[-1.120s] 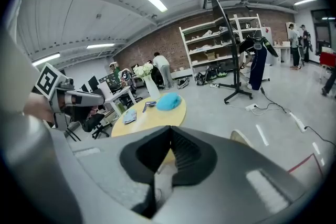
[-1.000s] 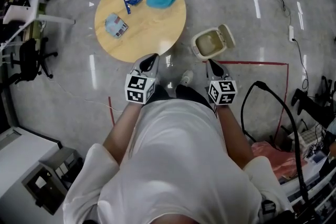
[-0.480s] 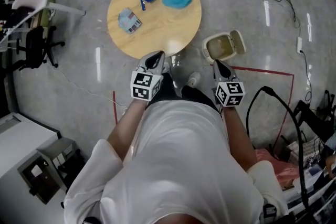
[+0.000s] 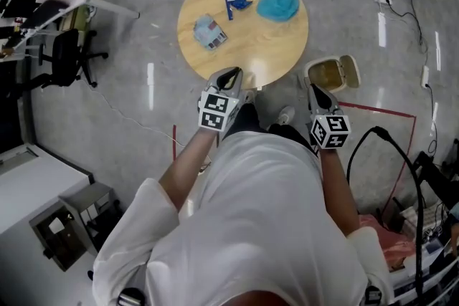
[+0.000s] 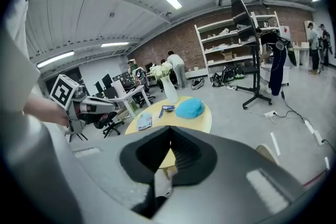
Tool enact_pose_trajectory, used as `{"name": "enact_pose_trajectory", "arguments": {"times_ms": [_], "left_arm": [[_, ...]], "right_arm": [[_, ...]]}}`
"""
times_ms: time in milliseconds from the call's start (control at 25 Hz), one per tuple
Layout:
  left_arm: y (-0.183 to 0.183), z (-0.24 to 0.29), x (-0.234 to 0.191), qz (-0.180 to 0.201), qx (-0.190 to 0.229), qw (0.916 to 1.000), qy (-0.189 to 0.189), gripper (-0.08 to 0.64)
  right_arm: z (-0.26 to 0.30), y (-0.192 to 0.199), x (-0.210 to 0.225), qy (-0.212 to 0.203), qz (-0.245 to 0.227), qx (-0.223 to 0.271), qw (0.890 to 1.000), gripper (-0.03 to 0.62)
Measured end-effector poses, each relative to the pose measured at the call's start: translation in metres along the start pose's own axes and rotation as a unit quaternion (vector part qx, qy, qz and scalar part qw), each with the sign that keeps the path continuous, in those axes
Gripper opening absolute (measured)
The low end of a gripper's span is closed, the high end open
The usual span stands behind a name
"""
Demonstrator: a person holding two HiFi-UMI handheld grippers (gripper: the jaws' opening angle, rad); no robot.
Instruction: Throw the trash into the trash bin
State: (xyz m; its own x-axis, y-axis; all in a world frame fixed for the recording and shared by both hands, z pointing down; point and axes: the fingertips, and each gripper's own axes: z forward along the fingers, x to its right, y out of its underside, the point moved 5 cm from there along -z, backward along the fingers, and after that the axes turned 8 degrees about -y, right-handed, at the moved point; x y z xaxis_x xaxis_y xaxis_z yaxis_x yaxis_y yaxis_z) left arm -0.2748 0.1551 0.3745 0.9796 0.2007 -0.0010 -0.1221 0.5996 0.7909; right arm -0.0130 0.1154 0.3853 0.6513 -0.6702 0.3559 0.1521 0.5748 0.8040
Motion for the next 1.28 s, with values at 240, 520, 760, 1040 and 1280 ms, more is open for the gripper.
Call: {"name": "enact_pose_trajectory", "arguments": {"times_ms": [240, 520, 760, 1040, 1280], "left_arm": [[0.010, 0.003, -0.035, 0.002, -0.014, 0.9999, -0.008, 0.035], [0.023, 0.017, -0.073, 0.027, -0.034, 0.9989, -0.015, 0.035], [0.036, 0.037, -0.103, 0.051, -0.056, 0.9970, -0.015, 0.048], [0.067, 0.072, -0.135, 0.103, -0.102, 0.9895, -0.006, 0.087], [0.097, 0.100, -0.157, 0.158, -0.145, 0.9768, 0.013, 0.125]], "right_arm": [[0.013, -0.006, -0.013, 0.005, 0.001, -0.004, 1.000, 0.000], [0.027, -0.014, -0.023, 0.007, -0.003, -0.013, 1.000, 0.000], [0.043, -0.014, -0.032, -0.010, -0.006, -0.031, 0.999, 0.000], [0.058, -0.019, -0.034, 0.001, 0.001, -0.039, 0.999, 0.000], [0.063, -0.013, -0.035, 0.022, 0.014, -0.049, 0.998, 0.000]]}}
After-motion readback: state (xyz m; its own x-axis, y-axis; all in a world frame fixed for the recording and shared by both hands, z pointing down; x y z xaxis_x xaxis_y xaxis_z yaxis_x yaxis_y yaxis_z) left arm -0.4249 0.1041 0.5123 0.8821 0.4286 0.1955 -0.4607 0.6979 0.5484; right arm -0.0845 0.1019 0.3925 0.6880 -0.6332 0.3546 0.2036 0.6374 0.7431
